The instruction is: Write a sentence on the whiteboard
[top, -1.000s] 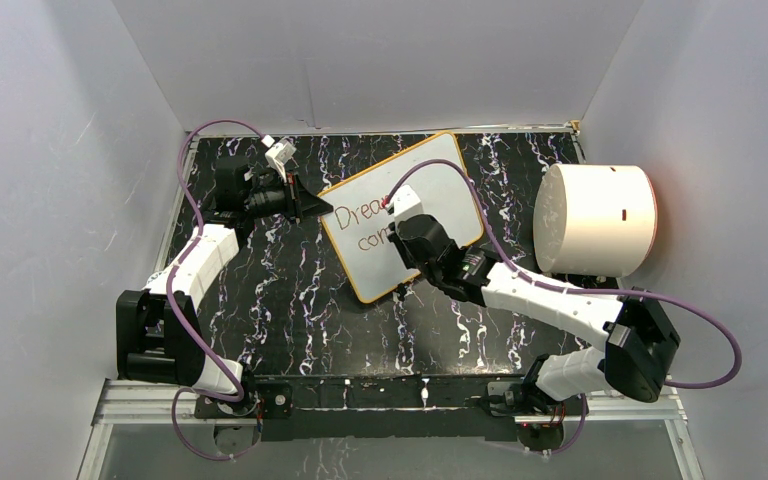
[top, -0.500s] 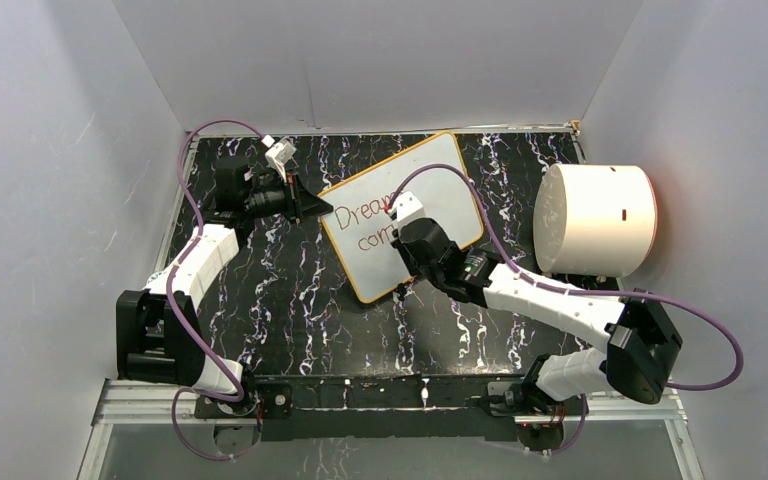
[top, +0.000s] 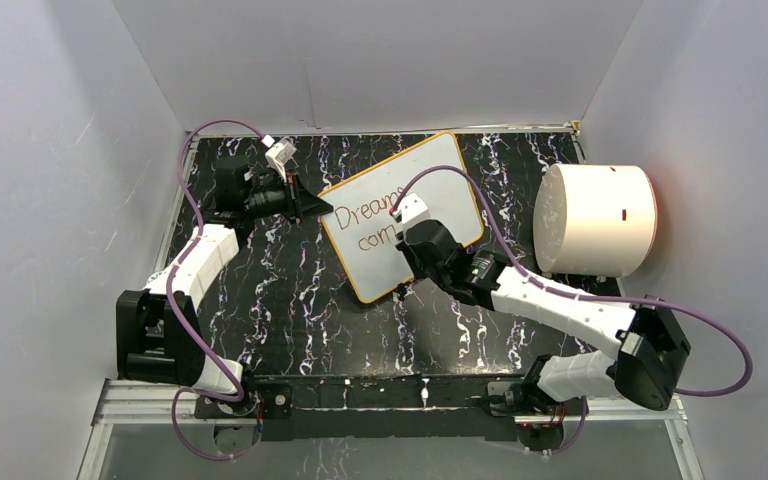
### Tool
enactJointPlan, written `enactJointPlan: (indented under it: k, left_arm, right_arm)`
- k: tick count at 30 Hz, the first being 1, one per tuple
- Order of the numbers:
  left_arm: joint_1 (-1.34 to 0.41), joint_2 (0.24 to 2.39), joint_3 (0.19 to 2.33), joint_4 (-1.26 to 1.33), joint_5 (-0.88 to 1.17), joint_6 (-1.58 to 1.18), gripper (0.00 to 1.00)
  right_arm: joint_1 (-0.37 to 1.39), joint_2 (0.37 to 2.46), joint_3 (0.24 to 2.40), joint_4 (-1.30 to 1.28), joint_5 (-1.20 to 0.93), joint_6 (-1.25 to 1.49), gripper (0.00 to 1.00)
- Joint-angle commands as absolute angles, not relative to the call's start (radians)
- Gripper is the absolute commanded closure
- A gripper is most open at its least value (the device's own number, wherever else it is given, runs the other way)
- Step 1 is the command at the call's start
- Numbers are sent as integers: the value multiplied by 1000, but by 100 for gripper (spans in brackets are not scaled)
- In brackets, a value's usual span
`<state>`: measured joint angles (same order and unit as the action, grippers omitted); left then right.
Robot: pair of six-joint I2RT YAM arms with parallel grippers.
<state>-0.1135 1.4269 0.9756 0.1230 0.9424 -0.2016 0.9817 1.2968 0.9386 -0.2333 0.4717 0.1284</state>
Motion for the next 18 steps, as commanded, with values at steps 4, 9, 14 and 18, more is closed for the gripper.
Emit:
enactJointPlan:
  k: [4, 9, 14, 18]
  left_arm:
    - [-135, 1472, 945, 9, 819, -110, 100]
    - [-135, 1473, 944, 8, 819, -110, 100]
    - [-135, 1474, 945, 9, 819, -109, 100]
    - [-135, 1476, 945, 9, 819, -111, 100]
  right_arm:
    - [967, 1223, 927, -131, 492, 127, 100]
    - [943, 1237, 924, -97, 484, 126, 100]
    - [929, 1260, 926, -79, 458, 126, 100]
    - [927, 1271, 927, -75, 439, 126, 100]
